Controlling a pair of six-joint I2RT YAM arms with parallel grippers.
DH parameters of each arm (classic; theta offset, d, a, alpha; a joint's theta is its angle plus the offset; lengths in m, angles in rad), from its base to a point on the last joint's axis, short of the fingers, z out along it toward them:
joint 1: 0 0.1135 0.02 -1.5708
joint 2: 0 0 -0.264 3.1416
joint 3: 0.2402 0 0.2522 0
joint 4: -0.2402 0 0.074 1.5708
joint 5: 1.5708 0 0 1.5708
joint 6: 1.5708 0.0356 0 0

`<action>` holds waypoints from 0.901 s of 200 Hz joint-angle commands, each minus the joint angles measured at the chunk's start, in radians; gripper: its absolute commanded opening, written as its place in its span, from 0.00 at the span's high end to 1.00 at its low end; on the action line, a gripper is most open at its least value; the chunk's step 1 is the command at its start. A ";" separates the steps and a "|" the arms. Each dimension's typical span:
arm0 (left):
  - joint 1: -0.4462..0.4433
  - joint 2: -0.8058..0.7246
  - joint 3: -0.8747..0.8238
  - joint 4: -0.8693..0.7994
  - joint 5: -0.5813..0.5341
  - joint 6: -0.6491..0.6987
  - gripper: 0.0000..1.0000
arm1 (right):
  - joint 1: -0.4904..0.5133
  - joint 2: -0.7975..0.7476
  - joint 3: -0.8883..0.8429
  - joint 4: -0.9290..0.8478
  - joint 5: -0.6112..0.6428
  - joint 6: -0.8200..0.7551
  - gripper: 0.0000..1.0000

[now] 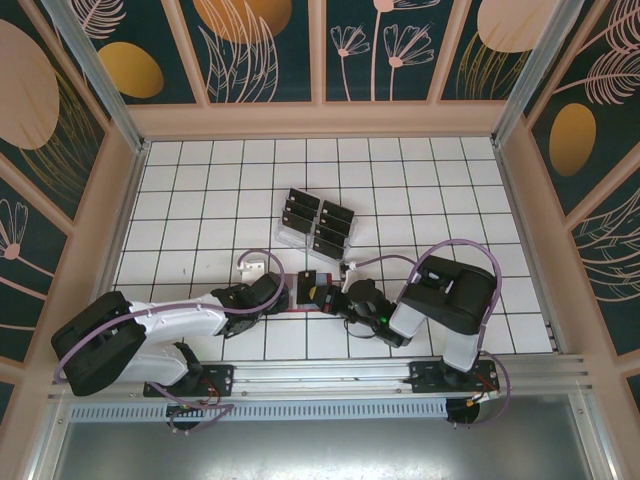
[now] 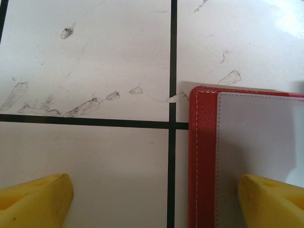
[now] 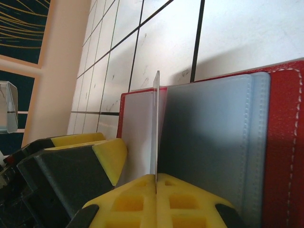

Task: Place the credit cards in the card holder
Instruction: Insert the credit card into the card slot.

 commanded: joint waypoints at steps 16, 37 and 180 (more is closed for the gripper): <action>-0.001 0.015 -0.035 -0.054 0.018 -0.005 0.10 | 0.010 -0.003 0.017 -0.046 0.041 -0.001 1.00; 0.000 0.016 -0.035 -0.054 0.018 -0.003 0.10 | 0.012 0.013 0.032 -0.044 0.030 -0.001 1.00; 0.001 0.008 -0.041 -0.051 0.018 -0.004 0.10 | 0.033 0.024 -0.003 -0.017 0.059 0.056 1.00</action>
